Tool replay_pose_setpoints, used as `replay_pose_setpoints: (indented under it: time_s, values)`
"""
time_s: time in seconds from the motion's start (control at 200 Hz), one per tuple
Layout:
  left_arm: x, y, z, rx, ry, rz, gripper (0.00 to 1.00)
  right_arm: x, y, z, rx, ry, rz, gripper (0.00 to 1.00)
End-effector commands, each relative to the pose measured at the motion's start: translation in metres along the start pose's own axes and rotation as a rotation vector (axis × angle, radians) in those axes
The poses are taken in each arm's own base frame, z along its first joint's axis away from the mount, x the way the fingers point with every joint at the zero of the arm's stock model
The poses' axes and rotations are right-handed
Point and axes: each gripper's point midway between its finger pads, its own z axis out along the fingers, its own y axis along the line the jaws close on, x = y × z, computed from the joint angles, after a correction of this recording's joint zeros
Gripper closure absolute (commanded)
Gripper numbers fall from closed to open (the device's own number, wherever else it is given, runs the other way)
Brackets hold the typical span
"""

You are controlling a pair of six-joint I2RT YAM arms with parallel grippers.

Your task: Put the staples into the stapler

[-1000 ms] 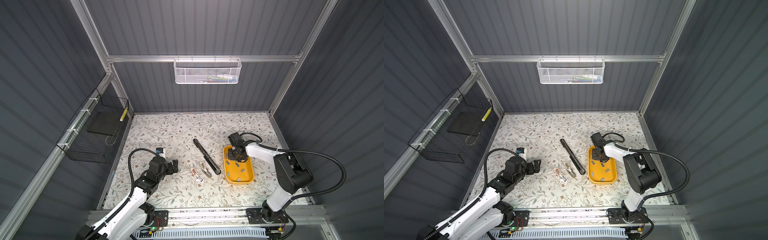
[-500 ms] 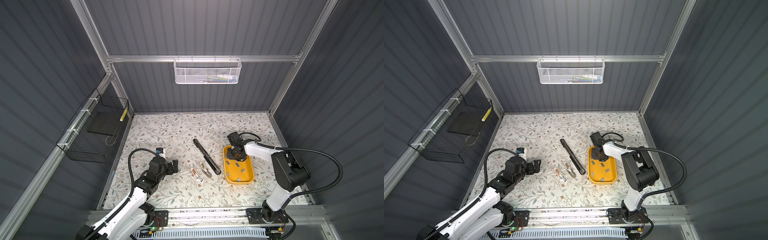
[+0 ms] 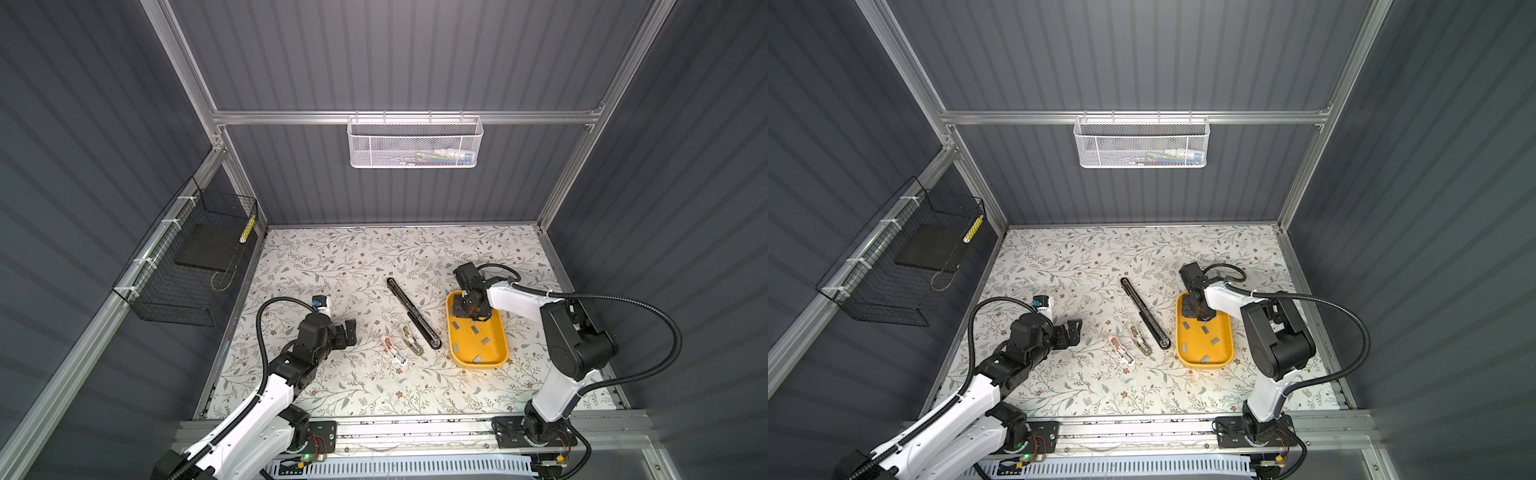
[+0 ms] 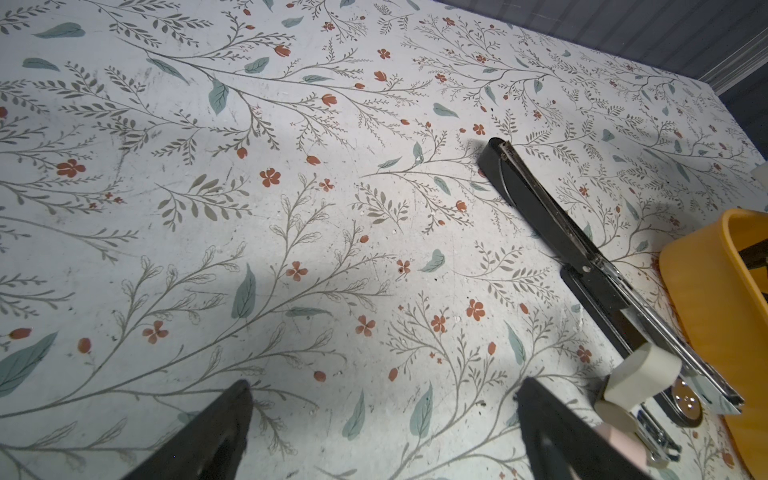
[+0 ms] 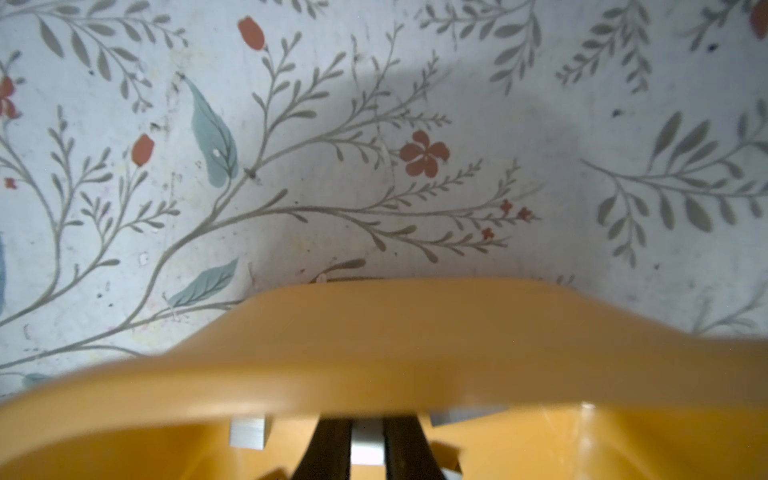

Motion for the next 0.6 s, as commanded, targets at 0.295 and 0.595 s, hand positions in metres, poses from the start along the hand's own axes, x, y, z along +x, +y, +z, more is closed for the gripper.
replay_pose_setpoints:
  time_s: [0.295, 0.595]
  values:
    - [0.000, 0.001, -0.001, -0.002, -0.010, 0.002, 0.00, 0.008, -0.011, -0.016, 0.013, -0.014, 0.006, 0.89]
    - [0.001, 0.001, -0.001, 0.000, -0.006, 0.003, 0.00, 0.002, -0.002, -0.050, -0.097, -0.121, -0.024, 0.91]
